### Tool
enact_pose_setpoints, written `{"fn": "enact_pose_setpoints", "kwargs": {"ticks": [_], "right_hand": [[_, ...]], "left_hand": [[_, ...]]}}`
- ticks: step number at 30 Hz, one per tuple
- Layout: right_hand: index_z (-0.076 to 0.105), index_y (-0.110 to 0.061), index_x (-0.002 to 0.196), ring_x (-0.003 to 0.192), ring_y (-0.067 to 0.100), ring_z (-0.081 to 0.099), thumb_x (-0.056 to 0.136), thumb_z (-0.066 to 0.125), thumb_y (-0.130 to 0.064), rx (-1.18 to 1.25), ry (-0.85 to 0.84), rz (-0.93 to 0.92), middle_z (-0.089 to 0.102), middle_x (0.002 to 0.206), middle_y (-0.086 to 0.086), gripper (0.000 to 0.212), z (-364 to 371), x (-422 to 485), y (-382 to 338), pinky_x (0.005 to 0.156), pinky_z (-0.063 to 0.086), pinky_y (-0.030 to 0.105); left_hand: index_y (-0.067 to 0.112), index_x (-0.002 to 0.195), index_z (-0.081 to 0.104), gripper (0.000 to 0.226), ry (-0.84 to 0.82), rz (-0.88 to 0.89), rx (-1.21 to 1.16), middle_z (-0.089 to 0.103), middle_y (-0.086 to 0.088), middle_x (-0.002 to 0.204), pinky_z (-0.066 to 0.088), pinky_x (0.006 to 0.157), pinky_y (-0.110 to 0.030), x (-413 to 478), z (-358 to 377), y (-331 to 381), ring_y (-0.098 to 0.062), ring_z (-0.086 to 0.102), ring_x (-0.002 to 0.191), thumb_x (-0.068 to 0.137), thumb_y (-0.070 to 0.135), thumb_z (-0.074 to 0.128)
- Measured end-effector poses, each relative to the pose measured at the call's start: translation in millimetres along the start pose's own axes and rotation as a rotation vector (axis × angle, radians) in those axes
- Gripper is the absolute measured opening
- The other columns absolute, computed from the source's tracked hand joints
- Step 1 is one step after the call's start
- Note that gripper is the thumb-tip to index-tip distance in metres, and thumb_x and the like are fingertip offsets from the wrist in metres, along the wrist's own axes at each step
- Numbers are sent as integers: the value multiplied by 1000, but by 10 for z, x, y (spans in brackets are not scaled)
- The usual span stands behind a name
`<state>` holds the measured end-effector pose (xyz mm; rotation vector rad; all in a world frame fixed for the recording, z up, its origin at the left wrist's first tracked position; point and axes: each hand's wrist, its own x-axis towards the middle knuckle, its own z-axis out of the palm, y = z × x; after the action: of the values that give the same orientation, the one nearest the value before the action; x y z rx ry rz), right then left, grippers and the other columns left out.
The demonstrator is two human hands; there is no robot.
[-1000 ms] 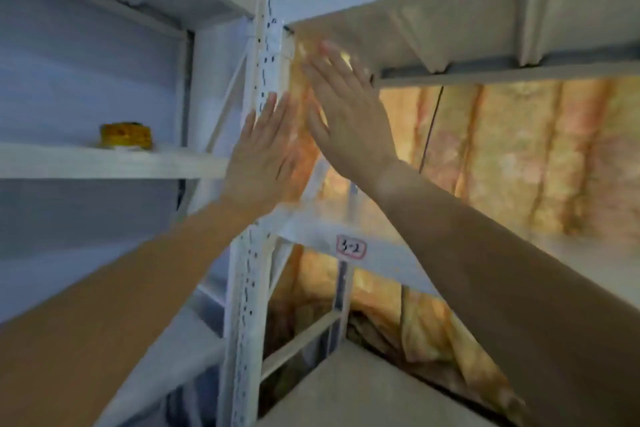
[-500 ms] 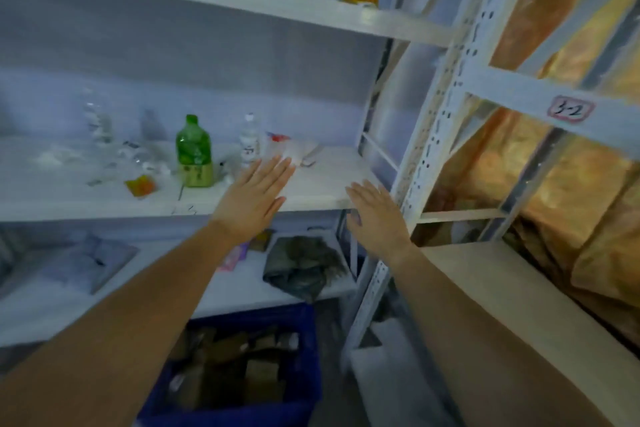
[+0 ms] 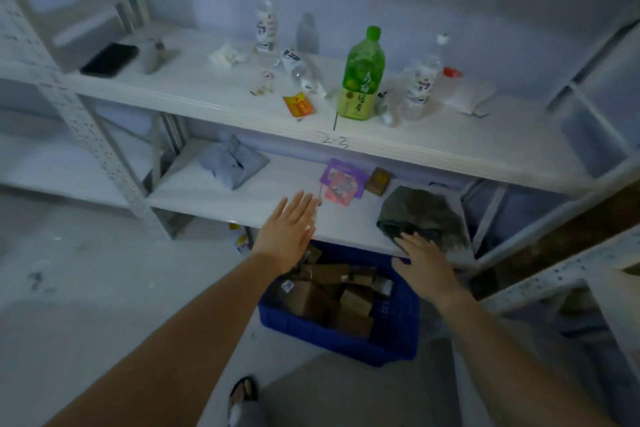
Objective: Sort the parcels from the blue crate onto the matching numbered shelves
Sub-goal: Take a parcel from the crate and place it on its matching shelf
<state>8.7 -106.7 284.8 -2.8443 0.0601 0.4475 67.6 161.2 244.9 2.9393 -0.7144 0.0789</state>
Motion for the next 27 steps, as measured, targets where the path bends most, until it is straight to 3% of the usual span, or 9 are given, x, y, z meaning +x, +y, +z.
{"fn": "enact_pose_setpoints", "kwargs": {"ticks": [5, 11, 16, 20, 24, 27], "right_hand": [[34, -19, 146, 145, 17, 19, 98, 45, -31, 170, -188, 61, 26, 156, -1, 51, 848, 414, -492, 118, 15, 33], [29, -22, 148, 144, 14, 23, 97, 47, -35, 159, -389, 180, 27, 155, -3, 55, 2016, 652, -658, 117, 24, 32], [18, -23, 150, 139, 12, 31, 94, 52, -37, 64, -505, 247, 28, 154, -5, 67, 2923, 1055, -541, 112, 31, 30], [5, -22, 153, 145, 13, 18, 94, 53, -31, 157, -429, 342, 12, 160, -4, 77, 3739, 1654, -514, 116, 25, 29], [2, -21, 152, 146, 17, 17, 86, 67, -29, 400, -244, 433, 12, 160, -1, 93, 4515, 2236, -393, 117, 26, 37], [8, -18, 152, 140, 26, 29, 73, 78, -41, 778, -182, 786, 23, 156, 6, 107, 4922, 2684, -158, 112, 31, 39]], "left_hand": [[14, 150, -7, 57, -299, -82, -44, -5, -2, 160, -5, 120, -33, -262, 653, -626, -17, -9, 147, 102, 37, 13], [16, 150, -6, 59, -498, -164, -195, -5, 2, 160, -4, 119, -29, -560, 1630, -1004, -12, -11, 146, 101, 41, 13], [21, 149, -12, 64, -582, -303, -358, -11, 5, 159, -7, 115, -25, -628, 2700, -895, -7, -15, 144, 99, 46, 20], [25, 150, -7, 67, -570, -569, -670, -6, 10, 159, 7, 115, -24, -389, 3658, -559, -5, -8, 145, 99, 39, 33], [27, 151, 3, 70, -502, -635, -920, 9, 5, 160, 20, 119, -34, -74, 4508, -455, -12, 7, 147, 95, 16, 44], [27, 151, 10, 72, -408, -677, -996, 19, 1, 157, 37, 110, -44, 187, 4995, -637, -18, 26, 142, 90, 5, 42]]}}
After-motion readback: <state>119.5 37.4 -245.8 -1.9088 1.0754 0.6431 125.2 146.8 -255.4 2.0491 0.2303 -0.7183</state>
